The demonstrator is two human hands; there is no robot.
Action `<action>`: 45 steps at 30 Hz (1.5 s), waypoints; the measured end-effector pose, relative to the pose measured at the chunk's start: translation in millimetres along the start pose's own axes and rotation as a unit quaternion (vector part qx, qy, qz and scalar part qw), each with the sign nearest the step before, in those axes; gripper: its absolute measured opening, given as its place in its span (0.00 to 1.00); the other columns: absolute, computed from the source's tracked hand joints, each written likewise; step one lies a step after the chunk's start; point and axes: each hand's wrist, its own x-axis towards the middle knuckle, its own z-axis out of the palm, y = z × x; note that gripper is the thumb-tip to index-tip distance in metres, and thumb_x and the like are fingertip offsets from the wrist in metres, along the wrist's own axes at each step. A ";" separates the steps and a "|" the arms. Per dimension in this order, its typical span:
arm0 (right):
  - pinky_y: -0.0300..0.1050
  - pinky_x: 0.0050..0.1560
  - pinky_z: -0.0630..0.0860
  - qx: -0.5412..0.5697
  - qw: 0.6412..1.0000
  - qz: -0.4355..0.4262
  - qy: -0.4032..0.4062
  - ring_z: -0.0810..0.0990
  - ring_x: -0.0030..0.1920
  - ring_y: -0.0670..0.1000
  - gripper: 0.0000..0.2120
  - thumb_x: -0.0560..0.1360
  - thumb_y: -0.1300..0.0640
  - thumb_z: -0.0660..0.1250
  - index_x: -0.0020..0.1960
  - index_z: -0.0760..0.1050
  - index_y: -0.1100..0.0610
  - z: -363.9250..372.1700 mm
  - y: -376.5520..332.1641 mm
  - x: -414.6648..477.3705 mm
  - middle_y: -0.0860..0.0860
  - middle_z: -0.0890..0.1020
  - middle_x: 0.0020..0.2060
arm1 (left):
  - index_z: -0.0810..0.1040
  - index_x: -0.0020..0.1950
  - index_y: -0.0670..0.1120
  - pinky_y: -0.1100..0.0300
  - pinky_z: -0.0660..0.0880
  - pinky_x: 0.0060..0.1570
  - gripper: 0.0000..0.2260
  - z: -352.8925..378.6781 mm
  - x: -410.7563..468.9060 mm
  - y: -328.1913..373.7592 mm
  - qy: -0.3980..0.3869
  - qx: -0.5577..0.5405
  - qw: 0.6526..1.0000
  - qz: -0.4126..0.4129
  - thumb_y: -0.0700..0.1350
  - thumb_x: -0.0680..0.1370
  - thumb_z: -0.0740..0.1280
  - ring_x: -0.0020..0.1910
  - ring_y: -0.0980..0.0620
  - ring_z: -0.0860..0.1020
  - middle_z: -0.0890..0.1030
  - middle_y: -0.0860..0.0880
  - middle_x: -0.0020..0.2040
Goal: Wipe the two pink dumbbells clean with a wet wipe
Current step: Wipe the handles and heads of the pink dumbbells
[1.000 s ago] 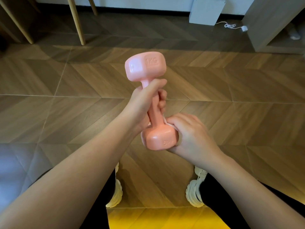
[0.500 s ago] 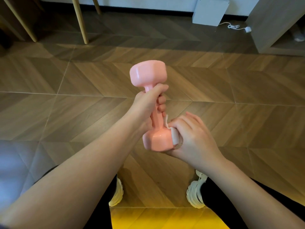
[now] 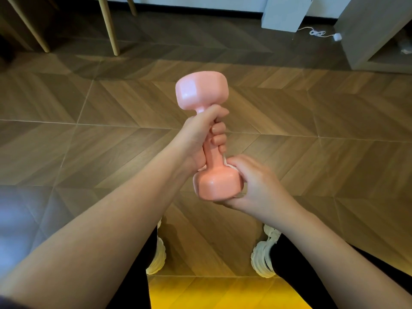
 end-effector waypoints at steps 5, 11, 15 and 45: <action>0.38 0.45 0.66 -0.012 0.999 0.022 0.044 0.74 0.45 0.46 0.26 0.62 0.42 0.79 0.53 0.75 0.52 -4.6 0.0 -1.3 0.41 0.74 0.44 | 0.71 0.38 0.48 0.59 0.69 0.31 0.09 2.2 -1.4 3.1 -0.031 0.010 0.999 0.020 0.45 0.74 0.70 0.28 0.53 0.69 0.72 0.51 0.29; 0.41 0.51 0.66 -0.166 0.978 -0.056 0.117 0.77 0.45 0.52 0.26 0.59 0.46 0.82 0.47 0.78 0.61 -5.2 -0.4 -3.8 0.52 0.80 0.41 | 0.71 0.40 0.46 0.55 0.69 0.37 0.09 -2.8 3.3 -2.1 0.041 0.030 0.999 -0.011 0.40 0.75 0.71 0.42 0.46 0.71 0.70 0.49 0.34; 0.38 0.50 0.64 -0.084 0.996 0.006 0.016 0.76 0.47 0.50 0.25 0.61 0.44 0.81 0.50 0.79 0.56 1.8 -5.8 -0.8 0.49 0.80 0.44 | 0.70 0.36 0.49 0.60 0.65 0.29 0.12 0.5 1.5 -5.8 0.045 0.038 0.998 -0.023 0.45 0.76 0.70 0.26 0.54 0.67 0.69 0.52 0.28; 0.54 0.62 0.71 -0.175 0.980 -0.036 0.084 0.80 0.47 0.54 0.26 0.56 0.52 0.84 0.49 0.79 0.60 2.7 5.6 -3.4 0.51 0.81 0.42 | 0.70 0.39 0.47 0.54 0.68 0.41 0.11 -1.8 -0.7 -4.6 0.033 0.043 0.999 -0.001 0.44 0.70 0.74 0.39 0.49 0.69 0.71 0.47 0.37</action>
